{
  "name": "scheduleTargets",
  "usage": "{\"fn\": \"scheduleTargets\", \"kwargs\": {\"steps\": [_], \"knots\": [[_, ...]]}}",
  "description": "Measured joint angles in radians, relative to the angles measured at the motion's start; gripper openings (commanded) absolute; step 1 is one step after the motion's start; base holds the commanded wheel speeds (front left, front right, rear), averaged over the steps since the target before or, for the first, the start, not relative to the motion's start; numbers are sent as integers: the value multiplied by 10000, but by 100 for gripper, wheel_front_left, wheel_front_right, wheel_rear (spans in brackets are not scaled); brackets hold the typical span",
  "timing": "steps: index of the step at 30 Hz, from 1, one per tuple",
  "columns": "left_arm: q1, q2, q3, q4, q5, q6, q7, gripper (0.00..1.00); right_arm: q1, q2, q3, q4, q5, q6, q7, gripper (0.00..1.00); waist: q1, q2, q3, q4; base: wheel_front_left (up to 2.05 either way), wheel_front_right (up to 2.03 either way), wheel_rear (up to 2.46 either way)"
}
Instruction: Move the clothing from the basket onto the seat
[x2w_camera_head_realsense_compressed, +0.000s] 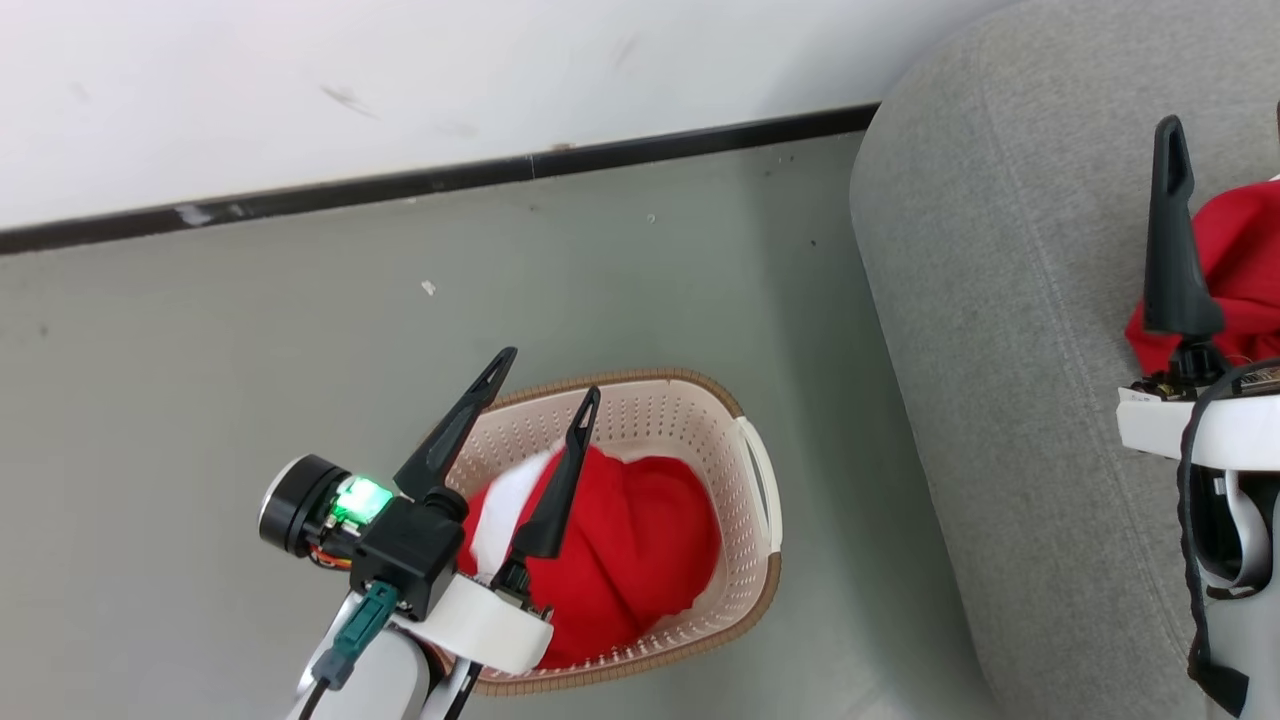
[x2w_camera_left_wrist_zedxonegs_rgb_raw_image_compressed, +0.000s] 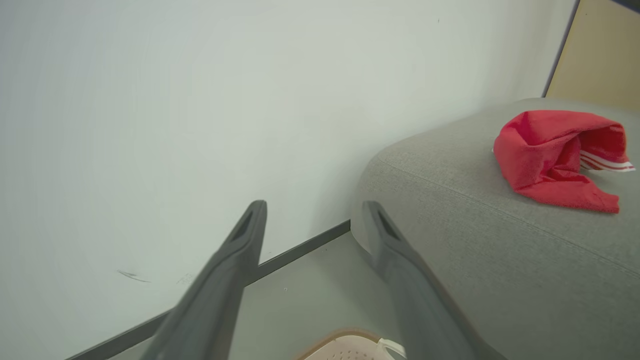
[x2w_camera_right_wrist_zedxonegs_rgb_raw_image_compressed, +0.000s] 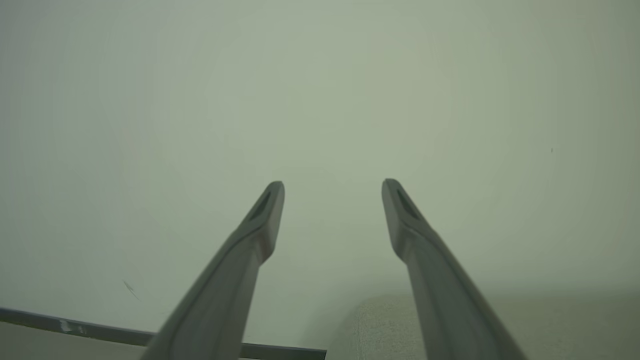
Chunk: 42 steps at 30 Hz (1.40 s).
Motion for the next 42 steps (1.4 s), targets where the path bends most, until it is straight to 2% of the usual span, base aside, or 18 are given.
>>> {"fn": "scheduleTargets", "kwargs": {"steps": [4, 18, 25, 33, 42], "knots": [[306, -17, 190, -138, -228, 31, 0, 100, 217, 10, 17, 29, -2, 0, 0, 100, 0, 0, -335, -42, 0, 0, 0], [1028, 257, 1960, -709, -888, 949, -2, 100, 998, 46, 67, 194, -96, 0, 2, 100, 0, 0, -1477, -95, 0, 0, 0], [1592, 575, 2694, -744, -1012, 1390, 0, 100, 1558, 58, 94, 424, -96, 0, 0, 100, -1, 0, -2023, -88, 0, 0, 0], [2436, 844, 3177, -591, -1168, 1701, 263, 100, 2526, 75, 182, 882, -105, 0, 2, 100, -1, 0, -2584, -110, 0, 0, 0], [3374, 848, 3363, -420, -1407, 1898, 520, 100, 3514, 105, 648, 1321, -75, 0, 2, 100, -1, 0, -3100, -153, 0, 0, 0]]}}
